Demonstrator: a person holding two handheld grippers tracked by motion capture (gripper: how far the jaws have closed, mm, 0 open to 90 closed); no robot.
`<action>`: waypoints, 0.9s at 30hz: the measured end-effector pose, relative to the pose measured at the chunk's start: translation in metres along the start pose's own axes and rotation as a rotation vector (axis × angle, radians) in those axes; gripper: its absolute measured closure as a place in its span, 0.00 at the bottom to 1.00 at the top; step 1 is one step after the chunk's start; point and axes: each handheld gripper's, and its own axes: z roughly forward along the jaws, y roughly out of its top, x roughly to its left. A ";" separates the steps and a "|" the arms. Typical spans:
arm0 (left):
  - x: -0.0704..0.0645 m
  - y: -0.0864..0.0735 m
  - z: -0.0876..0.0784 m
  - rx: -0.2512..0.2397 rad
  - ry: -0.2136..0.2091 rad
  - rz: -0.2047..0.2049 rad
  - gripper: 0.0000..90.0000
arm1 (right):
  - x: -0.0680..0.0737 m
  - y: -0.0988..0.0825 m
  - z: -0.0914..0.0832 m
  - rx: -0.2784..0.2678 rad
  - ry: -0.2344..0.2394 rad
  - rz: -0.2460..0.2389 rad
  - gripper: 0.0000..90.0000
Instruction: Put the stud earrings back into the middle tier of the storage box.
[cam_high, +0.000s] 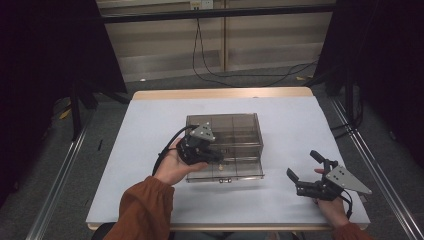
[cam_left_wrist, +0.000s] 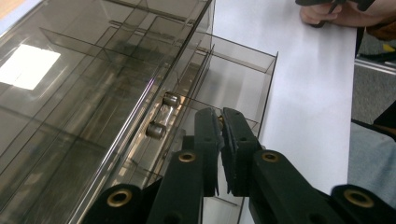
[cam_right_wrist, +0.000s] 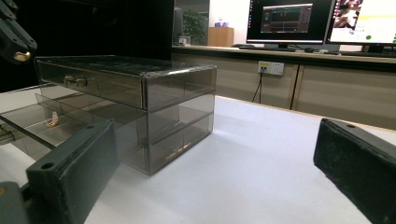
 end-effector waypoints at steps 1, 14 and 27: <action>0.000 0.002 0.003 0.016 -0.003 0.007 0.95 | 0.000 0.000 0.000 -0.001 0.000 -0.001 0.00; 0.003 0.014 0.027 0.177 -0.032 0.049 0.95 | 0.000 0.000 0.000 -0.001 -0.001 0.001 0.00; 0.009 0.019 0.050 0.359 -0.020 0.097 0.95 | 0.000 0.000 0.000 -0.001 0.000 -0.001 0.00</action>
